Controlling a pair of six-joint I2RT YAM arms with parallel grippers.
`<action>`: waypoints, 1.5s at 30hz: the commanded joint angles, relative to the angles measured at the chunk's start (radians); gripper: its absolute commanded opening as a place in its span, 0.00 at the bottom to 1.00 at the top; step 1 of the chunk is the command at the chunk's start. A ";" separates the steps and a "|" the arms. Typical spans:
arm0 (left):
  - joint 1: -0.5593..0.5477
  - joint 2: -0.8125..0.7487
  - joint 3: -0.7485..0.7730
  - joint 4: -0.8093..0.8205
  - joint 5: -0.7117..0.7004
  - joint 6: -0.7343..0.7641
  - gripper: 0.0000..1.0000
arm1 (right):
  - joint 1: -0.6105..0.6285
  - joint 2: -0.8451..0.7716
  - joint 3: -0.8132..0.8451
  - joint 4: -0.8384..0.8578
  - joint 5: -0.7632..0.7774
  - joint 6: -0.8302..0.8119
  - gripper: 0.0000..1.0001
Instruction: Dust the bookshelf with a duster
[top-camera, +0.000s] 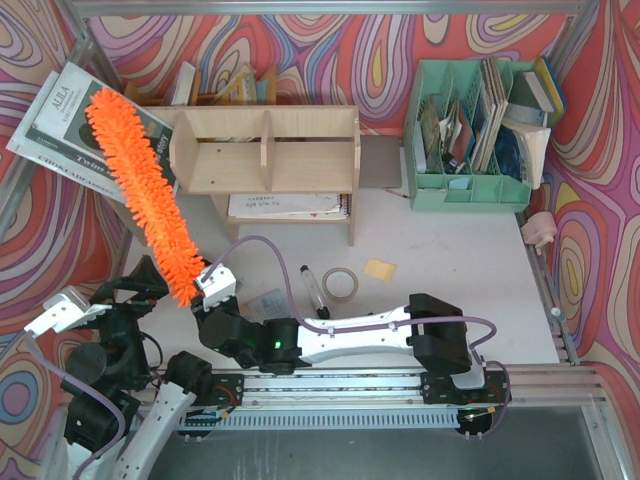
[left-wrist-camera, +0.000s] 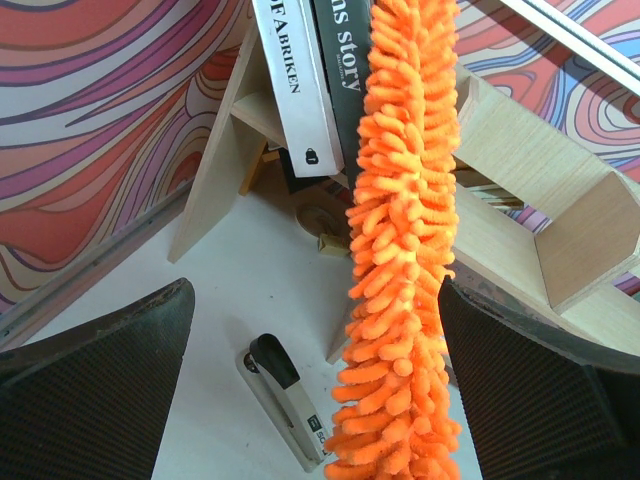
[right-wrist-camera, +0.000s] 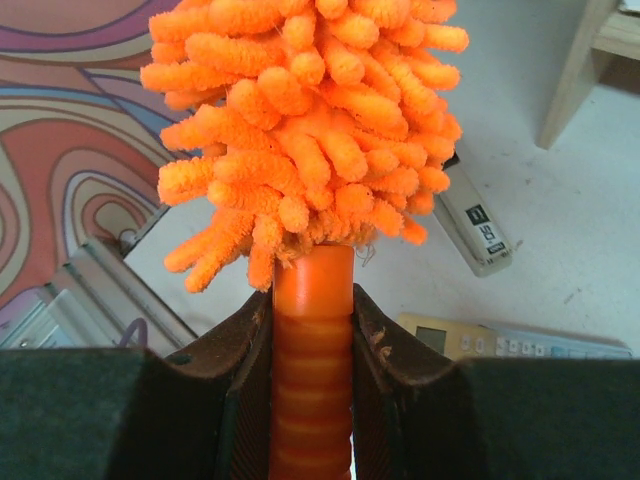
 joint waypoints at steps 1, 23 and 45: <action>0.007 -0.006 -0.009 0.018 0.009 -0.007 0.98 | -0.008 0.002 0.019 -0.099 0.092 0.106 0.00; 0.006 -0.006 -0.011 0.015 0.001 -0.017 0.98 | 0.017 -0.123 0.382 -0.541 0.269 -0.256 0.00; 0.006 0.003 -0.013 0.020 0.018 -0.020 0.98 | -0.079 -0.083 0.509 -0.920 0.214 -0.239 0.00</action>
